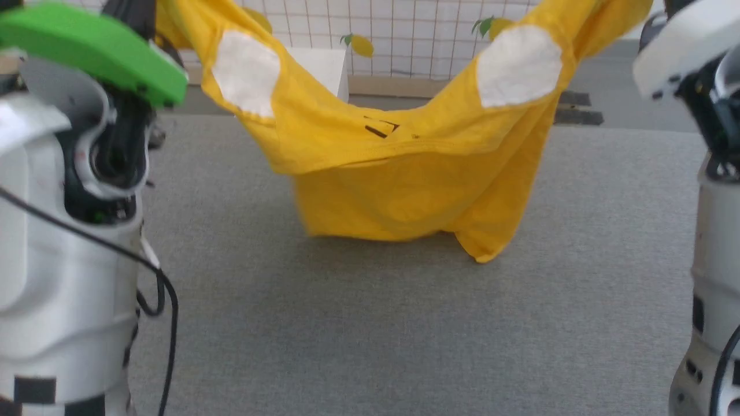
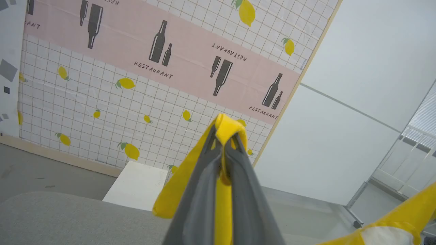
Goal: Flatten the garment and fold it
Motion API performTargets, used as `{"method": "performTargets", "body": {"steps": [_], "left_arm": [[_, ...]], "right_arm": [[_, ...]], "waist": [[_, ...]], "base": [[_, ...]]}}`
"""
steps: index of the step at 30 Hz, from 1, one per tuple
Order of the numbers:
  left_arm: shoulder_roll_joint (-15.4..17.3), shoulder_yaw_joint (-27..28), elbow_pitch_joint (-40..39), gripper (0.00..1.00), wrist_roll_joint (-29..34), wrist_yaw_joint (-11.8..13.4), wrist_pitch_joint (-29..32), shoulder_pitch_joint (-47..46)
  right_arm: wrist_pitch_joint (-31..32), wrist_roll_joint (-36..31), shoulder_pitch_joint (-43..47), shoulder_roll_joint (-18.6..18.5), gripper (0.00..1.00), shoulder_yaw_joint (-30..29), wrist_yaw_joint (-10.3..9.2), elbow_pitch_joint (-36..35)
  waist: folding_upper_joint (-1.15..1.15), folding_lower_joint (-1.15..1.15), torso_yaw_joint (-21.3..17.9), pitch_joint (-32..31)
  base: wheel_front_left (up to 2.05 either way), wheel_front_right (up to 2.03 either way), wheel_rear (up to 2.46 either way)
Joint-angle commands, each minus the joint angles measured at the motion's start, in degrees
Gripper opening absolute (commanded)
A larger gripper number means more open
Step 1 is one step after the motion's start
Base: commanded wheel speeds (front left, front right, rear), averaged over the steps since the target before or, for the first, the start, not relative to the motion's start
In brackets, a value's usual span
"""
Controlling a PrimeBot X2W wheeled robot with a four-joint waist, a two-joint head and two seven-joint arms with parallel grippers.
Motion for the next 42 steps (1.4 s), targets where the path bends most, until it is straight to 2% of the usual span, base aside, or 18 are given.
{"method": "performTargets", "body": {"steps": [1, 11, 15, 19, 25, 32, 37, 42], "left_arm": [[-0.01, -0.28, 1.12, 0.0, 0.16, 0.46, 0.87, -2.89], [2.72, -4.34, 10.19, 0.0, 2.35, 3.15, 12.51, -16.98], [3.89, -5.4, 12.7, 0.0, 3.69, 5.02, 16.68, -21.84], [4.39, -6.48, 14.85, 0.0, 6.14, 5.76, 16.63, -27.4], [2.88, -6.75, 18.87, 0.0, 8.85, 6.17, 12.18, -38.07], [0.37, -4.53, 24.58, 0.0, 10.1, 5.37, 0.68, -48.6], [0.36, -3.68, 28.98, 0.0, 11.36, 3.28, -7.87, -54.79], [0.9, -2.11, 32.03, 0.0, 10.33, 0.63, -13.29, -56.95]], "right_arm": [[-0.26, -0.5, -2.3, -0.65, 0.0, 0.31, -0.08, 1.1], [3.78, -1.79, -14.51, -1.98, 0.0, 3.24, -0.08, 8.33], [6.21, -3.08, -18.85, -1.17, 0.0, 3.02, -0.08, 11.51], [6.67, -5.77, -24.17, -0.64, 0.0, 3.04, -0.08, 15.21], [3.86, -9.77, -33.87, 1.55, 0.0, 1.39, -0.08, 20.85], [-2.77, -15.16, -43.87, 2.63, 0.0, 0.79, -0.08, 27.09], [-6.33, -18.89, -49.52, 2.2, 0.0, 1.0, -0.08, 29.69], [-9.46, -21.48, -51.65, 0.17, 0.0, 1.92, -0.08, 31.08]], "waist": [[0.0, 0.0, -1.52, -1.93], [0.0, 0.0, -3.25, -1.94], [0.0, 0.0, -4.09, 0.8], [0.0, 0.0, -5.0, 5.67], [0.0, 0.0, -6.46, 15.77], [0.0, 0.0, -7.18, 23.68], [0.0, 0.0, -6.82, 28.92], [0.0, 0.0, -6.14, 33.95]], "base": [[0.0, 0.0, 0.0], [0.0, 0.0, 0.0], [0.0, 0.0, 0.0], [0.0, 0.0, 0.0], [0.0, 0.0, 0.0], [0.0, 0.0, 0.0], [0.0, 0.0, 0.0], [0.0, 0.0, 0.0]]}}
